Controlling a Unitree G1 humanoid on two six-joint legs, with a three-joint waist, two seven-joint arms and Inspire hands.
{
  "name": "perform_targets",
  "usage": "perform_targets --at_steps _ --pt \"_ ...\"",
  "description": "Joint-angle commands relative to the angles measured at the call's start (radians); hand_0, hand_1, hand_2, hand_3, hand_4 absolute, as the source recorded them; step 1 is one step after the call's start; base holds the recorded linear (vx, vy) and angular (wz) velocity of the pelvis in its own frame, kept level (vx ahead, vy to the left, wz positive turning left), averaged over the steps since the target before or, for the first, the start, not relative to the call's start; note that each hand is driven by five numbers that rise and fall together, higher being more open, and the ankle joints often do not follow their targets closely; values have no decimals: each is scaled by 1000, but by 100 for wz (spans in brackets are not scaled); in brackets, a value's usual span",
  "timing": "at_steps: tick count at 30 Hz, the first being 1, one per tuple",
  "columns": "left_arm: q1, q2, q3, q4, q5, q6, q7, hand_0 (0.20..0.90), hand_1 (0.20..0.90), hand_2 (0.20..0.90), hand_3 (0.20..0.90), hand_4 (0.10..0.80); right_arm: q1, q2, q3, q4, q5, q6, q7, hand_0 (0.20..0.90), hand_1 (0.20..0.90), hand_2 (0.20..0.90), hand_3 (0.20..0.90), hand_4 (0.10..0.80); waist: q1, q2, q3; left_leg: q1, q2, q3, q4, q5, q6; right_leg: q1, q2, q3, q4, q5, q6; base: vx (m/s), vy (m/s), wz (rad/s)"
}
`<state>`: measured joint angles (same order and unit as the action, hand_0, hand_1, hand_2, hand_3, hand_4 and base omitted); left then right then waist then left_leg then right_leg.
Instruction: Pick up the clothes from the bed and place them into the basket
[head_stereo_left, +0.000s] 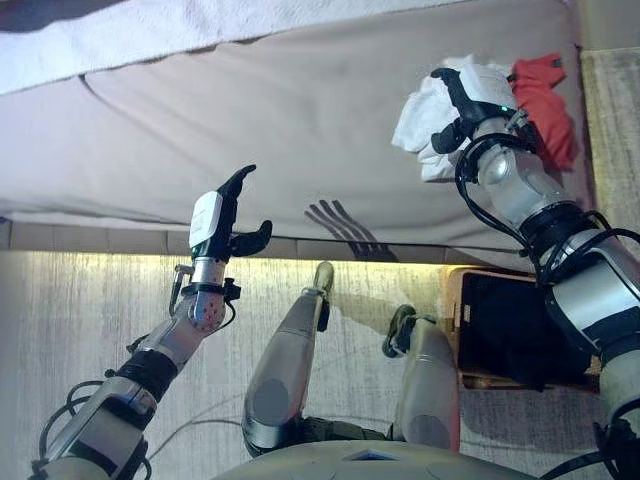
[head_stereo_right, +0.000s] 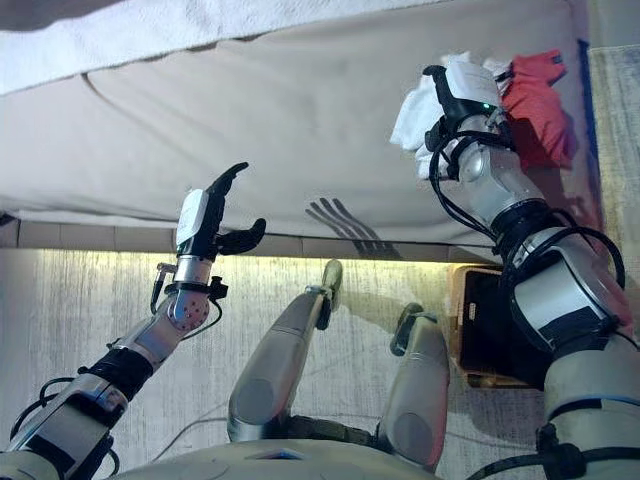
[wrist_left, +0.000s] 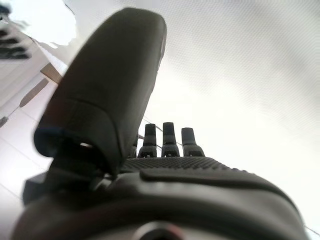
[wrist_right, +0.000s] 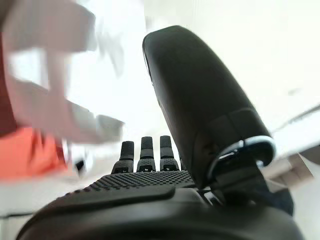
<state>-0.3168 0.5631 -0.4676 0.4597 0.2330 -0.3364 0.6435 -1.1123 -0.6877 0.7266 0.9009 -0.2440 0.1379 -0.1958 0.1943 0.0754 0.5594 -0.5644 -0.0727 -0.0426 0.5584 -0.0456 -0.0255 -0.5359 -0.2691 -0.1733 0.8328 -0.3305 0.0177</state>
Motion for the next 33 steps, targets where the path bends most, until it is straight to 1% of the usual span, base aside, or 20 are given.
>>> perform_targets --at_steps 1,5,9,10,16,17,18,19,22,26,29,30,33 --pt "3 41 65 -148 -31 -71 49 900 900 900 900 800 -186 -37 38 31 13 21 -22 900 900 900 900 800 19 28 -39 -5 -38 1 146 -204 45 -7 81 -63 -8 20 -60 -6 -28 9" --pt "9 53 69 -182 -49 -82 33 900 900 900 900 800 -171 -26 35 103 -7 66 1 900 900 900 900 800 25 41 -39 -84 -40 6 192 -208 55 -80 87 -61 37 15 -62 4 -18 9" --pt "-3 61 46 -226 -66 -72 42 900 900 900 900 800 -188 -38 54 189 -75 154 21 900 900 900 900 800 26 57 -39 -166 -45 16 235 -208 62 -160 89 -57 67 22 -57 -35 2 6" --pt "-4 63 39 -235 -68 -68 49 900 900 900 900 800 -199 -45 61 211 -87 163 19 900 900 900 900 800 28 61 -39 -184 -46 16 247 -209 64 -179 88 -57 74 23 -56 -38 -13 6" --pt "8 84 28 -270 -93 -40 62 900 900 900 900 800 -301 -89 159 323 -210 221 71 900 900 900 900 800 44 79 -39 -272 -43 24 319 -227 83 -271 89 -51 129 18 -52 -36 0 1" --pt "14 87 32 -277 -99 -37 61 900 900 900 900 800 -315 -97 174 327 -208 224 77 773 773 773 752 652 45 81 -39 -282 -42 25 330 -230 84 -282 90 -48 139 15 -52 -15 6 -4" --pt "24 91 39 -283 -104 -35 61 900 900 900 900 800 -331 -106 192 335 -212 221 74 404 404 404 321 221 46 84 -39 -294 -41 26 343 -233 86 -296 92 -44 153 11 -53 -15 3 -4" --pt "31 95 44 -292 -106 -33 59 900 900 900 900 800 -335 -112 195 335 -196 216 59 300 300 300 200 100 46 85 -39 -300 -41 26 349 -235 88 -303 94 -42 159 9 -53 0 0 0" --pt "58 110 62 -312 -110 -42 50 900 900 900 900 800 -345 -147 188 325 -152 183 13 300 300 300 200 100 44 83 -39 -300 -36 29 356 -238 87 -305 96 -38 166 8 -52 0 0 0" --pt "82 126 76 -340 -105 -51 36 900 900 900 900 800 -330 -180 168 305 -163 127 -10 300 300 300 200 100 34 70 -39 -256 -27 32 338 -241 82 -261 99 -39 138 15 -49 -1 -2 1" --pt "89 128 78 -341 -107 -50 33 900 900 900 900 800 -317 -185 164 292 -164 96 -24 300 300 300 200 100 25 57 -39 -201 -16 36 309 -238 78 -201 103 -41 101 22 -49 23 26 -8" --pt "86 130 79 -342 -110 -44 28 900 900 900 900 800 -308 -191 156 282 -158 73 -33 300 300 300 200 100 18 45 -39 -159 -8 38 288 -237 73 -155 101 -43 73 26 -49 33 24 -14" --pt "87 132 78 -335 -108 -50 20 900 900 900 900 800 -288 -200 142 263 -186 53 -31 300 300 300 200 100 12 28 -39 -80 3 39 246 -234 66 -74 96 -45 25 33 -47 28 17 -16"
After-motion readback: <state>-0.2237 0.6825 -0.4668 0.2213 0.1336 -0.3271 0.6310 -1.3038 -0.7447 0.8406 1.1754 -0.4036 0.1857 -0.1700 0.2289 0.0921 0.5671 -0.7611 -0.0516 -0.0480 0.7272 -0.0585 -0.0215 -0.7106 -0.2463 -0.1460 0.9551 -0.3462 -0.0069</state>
